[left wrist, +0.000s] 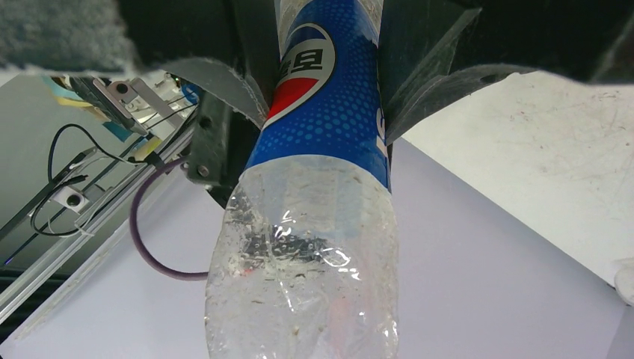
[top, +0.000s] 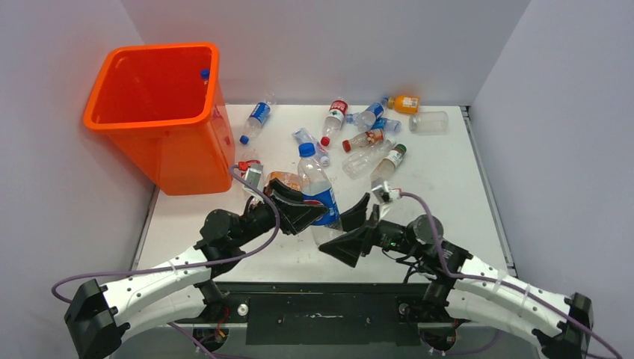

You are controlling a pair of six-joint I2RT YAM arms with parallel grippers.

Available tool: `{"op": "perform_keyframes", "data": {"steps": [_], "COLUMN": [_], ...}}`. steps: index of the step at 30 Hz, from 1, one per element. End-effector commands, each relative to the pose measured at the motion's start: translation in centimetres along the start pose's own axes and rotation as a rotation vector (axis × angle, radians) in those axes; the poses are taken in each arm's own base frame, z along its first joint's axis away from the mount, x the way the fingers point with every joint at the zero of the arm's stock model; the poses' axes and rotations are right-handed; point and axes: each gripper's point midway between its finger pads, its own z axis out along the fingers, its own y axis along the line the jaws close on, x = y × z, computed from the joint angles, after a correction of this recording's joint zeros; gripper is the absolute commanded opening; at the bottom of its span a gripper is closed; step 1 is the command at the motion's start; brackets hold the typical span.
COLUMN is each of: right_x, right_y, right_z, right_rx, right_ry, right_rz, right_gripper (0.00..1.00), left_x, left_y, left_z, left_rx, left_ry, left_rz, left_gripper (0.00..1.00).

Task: Put the plastic bottles in the bin
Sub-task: Place the plastic bottle in the trash bin.

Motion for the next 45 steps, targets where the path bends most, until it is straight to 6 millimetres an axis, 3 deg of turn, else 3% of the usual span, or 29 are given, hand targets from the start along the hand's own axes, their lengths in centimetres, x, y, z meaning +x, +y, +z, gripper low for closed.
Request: {"op": "perform_keyframes", "data": {"steps": [1, 5, 8, 10, 13, 20, 26, 32, 39, 42, 45], "right_x": [0.2, 1.5, 1.5, 1.4, 1.7, 3.1, 4.1, 4.4, 4.8, 4.9, 5.1], "right_y": [1.6, 1.6, 2.0, 1.9, 1.8, 0.6, -1.3, -1.9, -2.0, -2.2, -2.2], "right_z": [3.1, 4.6, 4.7, 4.5, 4.1, 2.4, 1.2, 1.0, 1.3, 1.4, 1.5], "right_rx": [0.035, 0.104, 0.102, 0.111, 0.116, 0.185, 0.318, 0.362, 0.365, 0.373, 0.376], "right_ry": [0.006, 0.01, -0.03, -0.052, -0.04, 0.038, 0.102, 0.115, 0.122, 0.129, 0.133], "right_rz": [-0.126, -0.172, -0.182, -0.19, -0.217, -0.282, -0.361, -0.393, -0.406, -0.415, -0.417], "right_gripper": [0.85, 0.47, 0.32, 0.27, 0.2, 0.13, 0.12, 0.12, 0.12, 0.11, 0.11], "left_x": [-2.1, -2.1, -1.9, -2.1, -3.4, -8.2, -11.0, -9.2, -8.2, -8.3, -7.5], "left_y": [-1.7, -2.1, -2.0, -2.1, -2.8, -2.2, -2.3, -1.9, -0.4, -1.2, -1.9], "left_z": [0.6, 0.4, -0.1, -0.8, -2.2, -3.9, -1.6, 1.7, 2.3, 2.6, 3.1], "left_rx": [0.047, 0.055, 0.041, 0.041, 0.051, -0.117, -0.244, -0.231, -0.282, -0.25, -0.2], "left_ry": [-0.07, -0.068, -0.065, -0.081, -0.149, -0.3, -0.273, -0.121, -0.068, -0.059, -0.012], "left_rz": [-0.015, 0.007, 0.024, 0.039, 0.093, 0.267, 0.311, 0.315, 0.305, 0.313, 0.319], "left_gripper": [0.05, 0.12, 0.27, 0.51, 1.0, 0.96, 0.96, 0.96, 0.99, 0.88, 0.69]}}
